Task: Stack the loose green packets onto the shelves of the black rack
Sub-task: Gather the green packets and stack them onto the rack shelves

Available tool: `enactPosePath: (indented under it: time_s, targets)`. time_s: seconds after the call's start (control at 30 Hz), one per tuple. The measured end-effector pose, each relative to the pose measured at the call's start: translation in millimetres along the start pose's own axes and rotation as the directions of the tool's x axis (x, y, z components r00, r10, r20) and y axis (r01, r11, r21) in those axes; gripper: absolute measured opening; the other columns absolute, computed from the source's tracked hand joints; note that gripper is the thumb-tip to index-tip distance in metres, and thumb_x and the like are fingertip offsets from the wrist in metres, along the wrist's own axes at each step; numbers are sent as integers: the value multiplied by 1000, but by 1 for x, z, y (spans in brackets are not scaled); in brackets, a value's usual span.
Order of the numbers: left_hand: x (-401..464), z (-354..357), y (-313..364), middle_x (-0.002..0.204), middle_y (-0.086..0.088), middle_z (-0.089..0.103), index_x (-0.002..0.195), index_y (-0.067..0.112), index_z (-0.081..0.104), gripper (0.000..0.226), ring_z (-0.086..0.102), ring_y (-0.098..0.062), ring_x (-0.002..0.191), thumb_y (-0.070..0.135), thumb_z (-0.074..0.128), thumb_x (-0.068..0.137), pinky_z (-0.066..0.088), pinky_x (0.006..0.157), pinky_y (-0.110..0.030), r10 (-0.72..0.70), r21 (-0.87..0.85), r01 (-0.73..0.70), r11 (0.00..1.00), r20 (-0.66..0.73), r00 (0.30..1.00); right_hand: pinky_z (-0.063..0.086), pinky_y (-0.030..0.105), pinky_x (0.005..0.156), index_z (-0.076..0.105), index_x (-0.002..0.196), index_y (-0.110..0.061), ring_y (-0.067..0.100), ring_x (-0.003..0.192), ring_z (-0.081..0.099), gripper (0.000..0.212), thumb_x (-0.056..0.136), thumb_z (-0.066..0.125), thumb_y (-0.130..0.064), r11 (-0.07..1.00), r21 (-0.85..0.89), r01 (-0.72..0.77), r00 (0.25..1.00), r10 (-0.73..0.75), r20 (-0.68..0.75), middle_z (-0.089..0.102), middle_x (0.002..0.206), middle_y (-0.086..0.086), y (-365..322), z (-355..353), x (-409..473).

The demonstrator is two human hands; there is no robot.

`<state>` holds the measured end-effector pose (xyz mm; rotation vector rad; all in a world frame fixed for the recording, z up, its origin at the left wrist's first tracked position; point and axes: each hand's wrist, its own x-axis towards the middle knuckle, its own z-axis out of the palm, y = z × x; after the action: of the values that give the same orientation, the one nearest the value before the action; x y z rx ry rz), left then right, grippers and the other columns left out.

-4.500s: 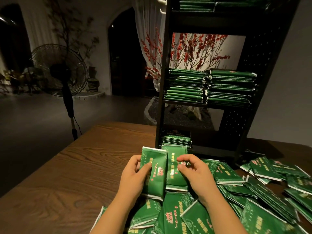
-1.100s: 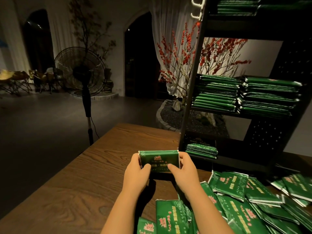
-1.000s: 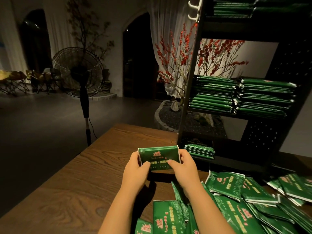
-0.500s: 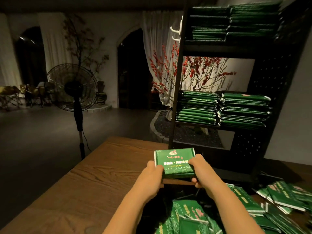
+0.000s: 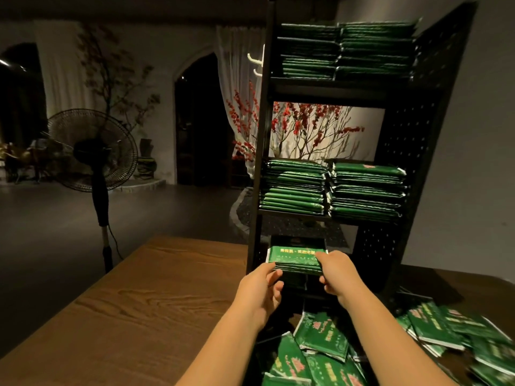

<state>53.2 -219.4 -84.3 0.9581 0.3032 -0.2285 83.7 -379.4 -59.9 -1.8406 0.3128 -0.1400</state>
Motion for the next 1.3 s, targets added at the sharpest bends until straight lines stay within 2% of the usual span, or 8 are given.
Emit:
enactPosePath:
  time_s: [0.2,0.37,0.6,0.8,0.93,1.07,1.2,1.3]
  targets:
    - [14,4,0,93,-4,66,115,3,61,22,51,-10,52,15,56,97,38,38,-15,-17,-124,10,992,-59,998,25,31,56,39,92,-10,18,58,31,21,100,47,-28,992,-121,31,998,-38,-54,34,74,8,1,14,13]
    - [15,2,-2,98,-4,66,98,5,62,13,51,-9,56,16,54,99,39,37,-13,-24,-170,11,985,-77,997,21,32,55,30,71,-14,18,57,27,36,99,49,-24,989,-148,28,998,-35,-50,26,68,4,4,21,16]
    - [12,-3,-7,85,-6,60,91,5,61,16,43,-9,57,14,51,98,36,40,-13,-64,-215,42,976,-96,993,26,29,55,46,78,-11,18,56,30,32,101,42,-32,991,-84,-107,994,108,10,31,63,4,9,25,15]
    - [8,-7,-11,77,-5,62,92,6,62,14,47,-9,58,12,52,98,38,41,-14,-63,-230,38,972,-102,993,29,28,52,55,90,-15,16,63,34,26,102,43,-34,993,-10,-120,989,121,81,39,74,5,17,25,12]
    - [4,-10,-11,94,-5,67,95,11,64,11,58,-11,69,13,54,99,45,45,-16,-41,-204,19,979,-105,994,30,31,55,47,81,-12,18,64,38,26,102,41,-26,999,-36,2,1000,-1,21,43,74,6,23,24,10]
    - [1,-9,-12,106,-5,70,99,13,65,10,62,-14,77,12,56,98,47,51,-20,-33,-131,24,991,-68,997,33,29,54,49,82,-17,17,63,44,20,101,44,-24,982,-152,109,993,-115,-31,49,74,3,31,23,2]
    - [-3,-3,-14,113,-2,69,106,14,65,14,62,-16,78,13,54,98,44,58,-23,-31,-42,30,999,-29,999,35,28,57,44,74,-17,19,63,42,30,99,50,-34,979,-189,74,997,-70,32,44,70,2,33,22,-3]
    - [-3,-1,-15,116,-2,69,105,15,66,14,61,-16,79,13,53,98,42,59,-23,-14,-8,13,1000,-24,1000,40,27,61,57,92,-15,20,77,52,21,100,49,-34,994,-109,-23,998,30,57,54,86,4,29,25,-6]
